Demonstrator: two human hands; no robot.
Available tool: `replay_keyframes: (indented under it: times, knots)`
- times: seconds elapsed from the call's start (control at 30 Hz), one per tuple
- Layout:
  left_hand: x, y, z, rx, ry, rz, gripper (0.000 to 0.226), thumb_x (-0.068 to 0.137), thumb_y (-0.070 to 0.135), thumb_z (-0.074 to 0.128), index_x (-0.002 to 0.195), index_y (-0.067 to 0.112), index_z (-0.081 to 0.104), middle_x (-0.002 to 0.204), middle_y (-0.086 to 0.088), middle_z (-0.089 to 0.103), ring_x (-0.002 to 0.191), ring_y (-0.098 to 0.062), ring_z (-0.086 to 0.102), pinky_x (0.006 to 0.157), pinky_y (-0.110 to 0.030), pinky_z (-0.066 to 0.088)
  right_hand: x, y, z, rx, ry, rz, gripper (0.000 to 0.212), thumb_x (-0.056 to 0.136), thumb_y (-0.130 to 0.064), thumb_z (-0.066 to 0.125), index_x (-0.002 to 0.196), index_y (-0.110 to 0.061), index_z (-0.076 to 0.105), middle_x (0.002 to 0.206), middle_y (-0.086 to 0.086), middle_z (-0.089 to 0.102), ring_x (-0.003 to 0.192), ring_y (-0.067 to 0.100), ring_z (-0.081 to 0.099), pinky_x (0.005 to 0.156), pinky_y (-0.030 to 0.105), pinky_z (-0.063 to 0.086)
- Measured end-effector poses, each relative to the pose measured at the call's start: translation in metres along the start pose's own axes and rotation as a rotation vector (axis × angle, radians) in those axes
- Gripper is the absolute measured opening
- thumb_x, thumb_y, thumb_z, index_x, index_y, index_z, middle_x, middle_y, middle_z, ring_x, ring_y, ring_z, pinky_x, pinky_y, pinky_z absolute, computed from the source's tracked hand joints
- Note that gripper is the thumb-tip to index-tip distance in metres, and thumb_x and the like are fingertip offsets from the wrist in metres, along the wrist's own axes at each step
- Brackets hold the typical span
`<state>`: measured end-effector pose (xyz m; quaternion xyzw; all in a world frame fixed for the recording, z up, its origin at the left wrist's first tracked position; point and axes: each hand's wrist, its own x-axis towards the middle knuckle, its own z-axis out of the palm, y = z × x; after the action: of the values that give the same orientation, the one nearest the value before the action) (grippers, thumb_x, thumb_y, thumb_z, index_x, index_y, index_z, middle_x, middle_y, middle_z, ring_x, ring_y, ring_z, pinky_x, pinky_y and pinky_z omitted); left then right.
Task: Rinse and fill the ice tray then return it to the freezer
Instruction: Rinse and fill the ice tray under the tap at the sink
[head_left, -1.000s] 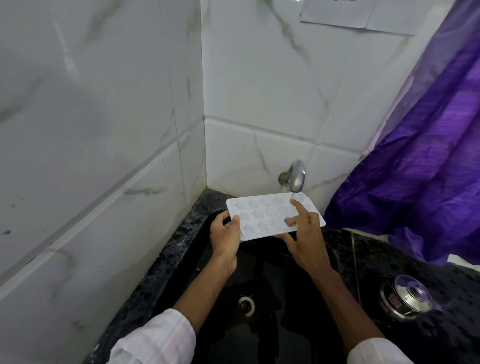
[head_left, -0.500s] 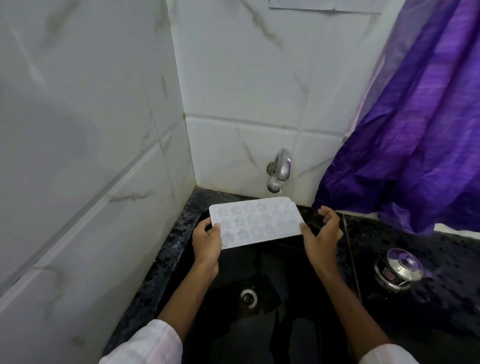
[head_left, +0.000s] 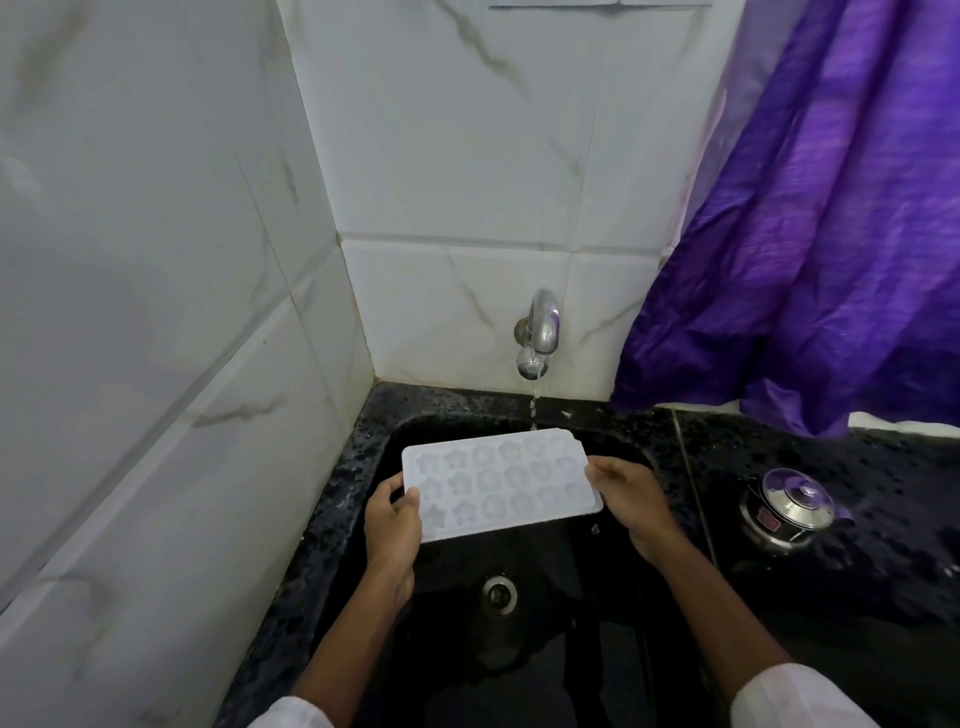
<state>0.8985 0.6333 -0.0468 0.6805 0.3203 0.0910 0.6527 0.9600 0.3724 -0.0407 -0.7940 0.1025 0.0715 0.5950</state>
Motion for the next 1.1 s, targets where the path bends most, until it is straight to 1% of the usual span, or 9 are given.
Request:
replay_keyframes:
  times: [0.13,0.27,0.5,0.7,0.77,0.83,0.93,1.0,1.1]
  knots:
    - [0.002,0.005,-0.006,0.078,-0.018,0.117,0.029,0.104,0.013,0.046,0.131,0.014,0.055,0.116,-0.005,0.066,0.097,-0.018,0.067,0.077,-0.035,0.054,0.006,-0.004,0.003,0.005,0.034,-0.025,0.016,0.093,-0.011,0.063,0.101,-0.023,0.069,0.101,-0.003,0.073,0.094,0.009,0.068,0.077,0.021,0.053]
    - [0.004,0.013,-0.011,0.176,0.007,0.265,0.027,0.101,0.007,0.052,0.127,0.010,0.058,0.114,0.000,0.066,0.097,-0.012,0.064,0.075,-0.021,0.049,0.009,-0.014,0.006,0.004,0.098,-0.086,0.017,0.090,-0.009,0.066,0.104,-0.019,0.068,0.099,-0.002,0.071,0.092,0.011,0.068,0.082,0.027,0.056]
    - [0.014,0.022,-0.013,0.201,0.091,0.447,0.022,0.094,0.001,0.063,0.115,0.006,0.067,0.105,-0.001,0.071,0.094,-0.015,0.068,0.087,-0.030,0.054,0.015,-0.023,0.009,-0.037,0.161,-0.182,0.015,0.088,-0.008,0.070,0.102,-0.013,0.067,0.094,-0.005,0.069,0.089,0.005,0.064,0.077,0.015,0.048]
    - [0.011,0.031,-0.008,0.204,0.113,0.518,0.019,0.092,-0.001,0.065,0.111,0.003,0.068,0.100,0.001,0.070,0.090,-0.012,0.068,0.073,-0.002,0.046,0.019,-0.024,0.007,-0.038,0.193,-0.214,0.014,0.088,-0.006,0.070,0.100,-0.011,0.066,0.093,-0.004,0.069,0.088,0.006,0.064,0.074,0.010,0.046]
    - [0.011,0.031,-0.005,0.204,0.112,0.529,0.018,0.092,-0.003,0.065,0.109,0.001,0.068,0.097,0.000,0.070,0.088,-0.012,0.068,0.071,0.001,0.045,0.020,-0.023,0.006,-0.037,0.203,-0.231,0.014,0.088,-0.006,0.069,0.102,-0.010,0.065,0.098,0.001,0.070,0.090,0.009,0.065,0.077,0.010,0.046]
    - [0.012,0.030,-0.004,0.216,0.105,0.541,0.016,0.091,-0.003,0.066,0.105,0.004,0.068,0.095,-0.001,0.071,0.087,-0.013,0.069,0.074,-0.002,0.047,0.019,-0.022,0.004,-0.049,0.199,-0.252,0.014,0.090,-0.007,0.068,0.103,-0.009,0.064,0.100,0.002,0.070,0.093,0.011,0.065,0.080,0.012,0.046]
    - [0.020,0.022,-0.005,0.245,0.091,0.562,0.014,0.090,0.000,0.068,0.097,0.011,0.066,0.091,-0.001,0.073,0.087,-0.015,0.072,0.082,-0.026,0.057,0.016,-0.015,0.001,-0.112,0.182,-0.295,0.011,0.091,-0.008,0.067,0.100,-0.009,0.061,0.097,-0.001,0.070,0.095,0.010,0.066,0.086,0.022,0.050]
    - [0.021,0.020,-0.005,0.259,0.070,0.564,0.015,0.090,0.001,0.069,0.094,0.016,0.065,0.089,0.002,0.074,0.089,-0.013,0.072,0.084,-0.032,0.058,0.013,-0.011,-0.003,-0.146,0.176,-0.321,0.009,0.092,-0.007,0.065,0.099,-0.010,0.059,0.094,-0.004,0.070,0.095,0.005,0.066,0.089,0.028,0.052]
    - [0.014,0.023,-0.005,0.252,0.056,0.595,0.019,0.090,-0.001,0.068,0.095,0.018,0.064,0.090,0.004,0.072,0.089,-0.010,0.071,0.079,-0.010,0.052,0.003,-0.012,-0.010,-0.159,0.179,-0.386,0.010,0.093,-0.006,0.063,0.097,-0.014,0.059,0.091,-0.008,0.069,0.086,-0.009,0.063,0.081,0.019,0.050]
